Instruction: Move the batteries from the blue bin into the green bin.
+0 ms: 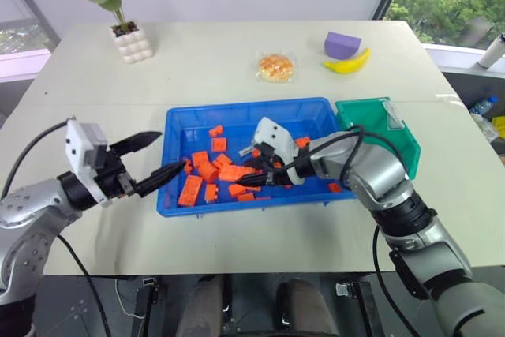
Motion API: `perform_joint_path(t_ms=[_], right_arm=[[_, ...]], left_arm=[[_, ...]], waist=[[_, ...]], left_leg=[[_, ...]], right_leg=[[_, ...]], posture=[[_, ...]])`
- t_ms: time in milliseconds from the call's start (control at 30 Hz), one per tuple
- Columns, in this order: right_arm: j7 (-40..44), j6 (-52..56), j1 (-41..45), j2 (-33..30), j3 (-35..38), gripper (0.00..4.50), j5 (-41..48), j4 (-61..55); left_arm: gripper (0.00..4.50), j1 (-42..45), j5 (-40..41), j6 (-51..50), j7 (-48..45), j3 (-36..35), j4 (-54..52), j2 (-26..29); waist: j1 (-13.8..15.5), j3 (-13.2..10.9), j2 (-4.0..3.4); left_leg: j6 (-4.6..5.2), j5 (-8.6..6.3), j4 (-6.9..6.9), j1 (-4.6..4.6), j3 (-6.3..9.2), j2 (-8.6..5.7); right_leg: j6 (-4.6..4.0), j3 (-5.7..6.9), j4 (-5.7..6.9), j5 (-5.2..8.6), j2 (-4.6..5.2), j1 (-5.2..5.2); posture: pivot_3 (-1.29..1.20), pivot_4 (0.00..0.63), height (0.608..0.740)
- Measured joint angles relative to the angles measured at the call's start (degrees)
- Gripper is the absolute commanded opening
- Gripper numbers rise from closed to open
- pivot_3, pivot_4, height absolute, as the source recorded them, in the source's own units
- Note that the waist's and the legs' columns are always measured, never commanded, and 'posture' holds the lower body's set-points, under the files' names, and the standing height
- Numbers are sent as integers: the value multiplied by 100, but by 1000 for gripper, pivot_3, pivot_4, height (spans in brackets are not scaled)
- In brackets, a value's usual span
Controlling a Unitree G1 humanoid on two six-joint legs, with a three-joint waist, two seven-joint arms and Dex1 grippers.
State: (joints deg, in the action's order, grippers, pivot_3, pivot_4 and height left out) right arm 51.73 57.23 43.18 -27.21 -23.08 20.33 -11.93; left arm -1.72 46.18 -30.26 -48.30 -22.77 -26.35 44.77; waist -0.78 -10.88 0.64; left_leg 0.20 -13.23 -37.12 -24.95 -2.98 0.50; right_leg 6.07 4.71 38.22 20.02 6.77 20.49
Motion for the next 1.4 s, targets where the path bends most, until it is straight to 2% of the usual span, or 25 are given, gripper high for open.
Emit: perform_joint_path(t_ms=[100, 133, 267, 467, 800, 1133, 1233, 1400], right_arm=[[19, -82, -1, -55, -20, 4179, -8, 7], [23, -104, -1, -67, -27, 4438, -14, 8], [63, -376, 78, -154, -66, 4438, -177, 232], [193, -2099, 1019, -160, -86, 4438, -969, 2049], [727, -3945, 1246, 311, -171, 4438, -1744, 3996], [979, -4808, 1628, 1044, -223, 4438, -2245, 5219], [1058, -4951, 1711, 1102, -222, 3556, -2374, 5488], [1235, -5054, 1736, 1091, -219, 992, -2523, 5701]], left_arm=[[4500, -172, 36, -88, -142, -19, -106, 131], [4500, -270, 65, -129, -204, -54, -128, 191], [4500, -479, 72, -254, -401, -121, -132, 358], [4500, -407, 73, -301, -454, -129, -123, 371], [4500, -299, 73, -323, -444, -88, -154, 363], [4500, -327, 73, -326, -312, -59, -307, 219], [4500, -327, 73, -325, -225, -60, -345, 178], [4500, -352, 73, -324, -143, -62, -381, 130]], waist=[[0, 0, 0], [-5, 0, 0], [-7, -1, -1], [-5, 0, 0], [-30, -1, -1], [-26, -1, -2], [-26, -1, -2], [-39, -1, -2]], left_leg=[[0, 0, 1, 0, 0, 0], [0, 0, 1, 0, 0, 1], [0, 0, 2, 0, -1, 1], [0, 0, 0, 0, -2, 0], [-1, 1, 2, 0, -4, 1], [-4, 2, 1, 0, -2, 1], [-4, 2, 1, 0, -2, 1], [-5, 2, 1, 0, -1, 1]], right_leg=[[0, 0, 0, 0, 1, 0], [0, 0, -1, 0, 0, 0], [0, 0, -1, 0, 0, 2], [0, 0, -1, 0, -1, 3], [0, 0, -1, 0, -2, 3], [0, 0, 0, 0, -3, 2], [0, 0, 0, 0, -3, 2], [0, 0, 0, 0, -5, 2]], posture=[[0, 150, 739], [0, 150, 739], [0, 150, 739], [0, 150, 739], [0, 150, 739], [0, 150, 739], [0, 150, 739], [0, 150, 739]])
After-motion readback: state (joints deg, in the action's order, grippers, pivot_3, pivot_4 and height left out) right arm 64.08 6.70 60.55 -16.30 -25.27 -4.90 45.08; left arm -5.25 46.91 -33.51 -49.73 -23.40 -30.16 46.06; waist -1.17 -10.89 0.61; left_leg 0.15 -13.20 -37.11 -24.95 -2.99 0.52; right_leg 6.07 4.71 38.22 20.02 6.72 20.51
